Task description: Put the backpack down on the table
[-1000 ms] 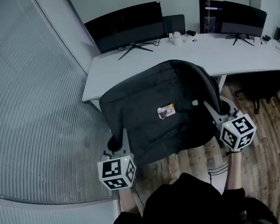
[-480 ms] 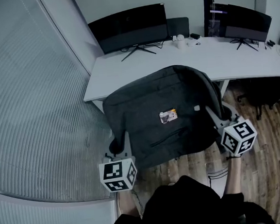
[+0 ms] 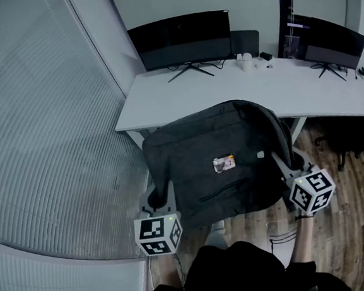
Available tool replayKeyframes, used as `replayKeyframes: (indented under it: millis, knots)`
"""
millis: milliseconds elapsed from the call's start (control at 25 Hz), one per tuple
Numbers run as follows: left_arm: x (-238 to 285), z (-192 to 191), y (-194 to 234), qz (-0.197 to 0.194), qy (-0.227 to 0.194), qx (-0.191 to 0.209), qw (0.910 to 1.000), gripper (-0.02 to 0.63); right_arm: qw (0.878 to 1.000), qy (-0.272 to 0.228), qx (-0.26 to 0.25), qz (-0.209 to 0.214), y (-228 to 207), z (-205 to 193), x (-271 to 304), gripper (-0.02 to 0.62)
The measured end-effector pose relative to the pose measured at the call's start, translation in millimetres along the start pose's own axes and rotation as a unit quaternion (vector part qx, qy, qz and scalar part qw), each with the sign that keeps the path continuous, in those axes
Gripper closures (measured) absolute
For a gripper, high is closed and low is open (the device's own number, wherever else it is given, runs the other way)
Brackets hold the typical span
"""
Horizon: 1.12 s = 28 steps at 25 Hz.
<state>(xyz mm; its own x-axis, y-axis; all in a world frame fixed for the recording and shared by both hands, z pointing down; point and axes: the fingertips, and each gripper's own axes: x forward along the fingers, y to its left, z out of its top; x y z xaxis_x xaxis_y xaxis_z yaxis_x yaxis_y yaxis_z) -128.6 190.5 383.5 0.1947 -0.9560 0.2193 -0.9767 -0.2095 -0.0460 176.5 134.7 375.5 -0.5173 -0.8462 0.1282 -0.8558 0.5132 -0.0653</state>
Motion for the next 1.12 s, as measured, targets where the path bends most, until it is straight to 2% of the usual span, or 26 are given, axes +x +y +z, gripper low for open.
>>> replayKeyframes:
  millis: [720,1120]
  knots:
    - [21,2,10,0.002,0.001,-0.013,0.9999,0.561,1.000,0.002,0.009,0.001,-8,1,23,0.480]
    - [115,25,59,-0.028,0.007,-0.018,0.9994,0.561,1.000,0.009,0.013,-0.025,-31,23,110,0.480]
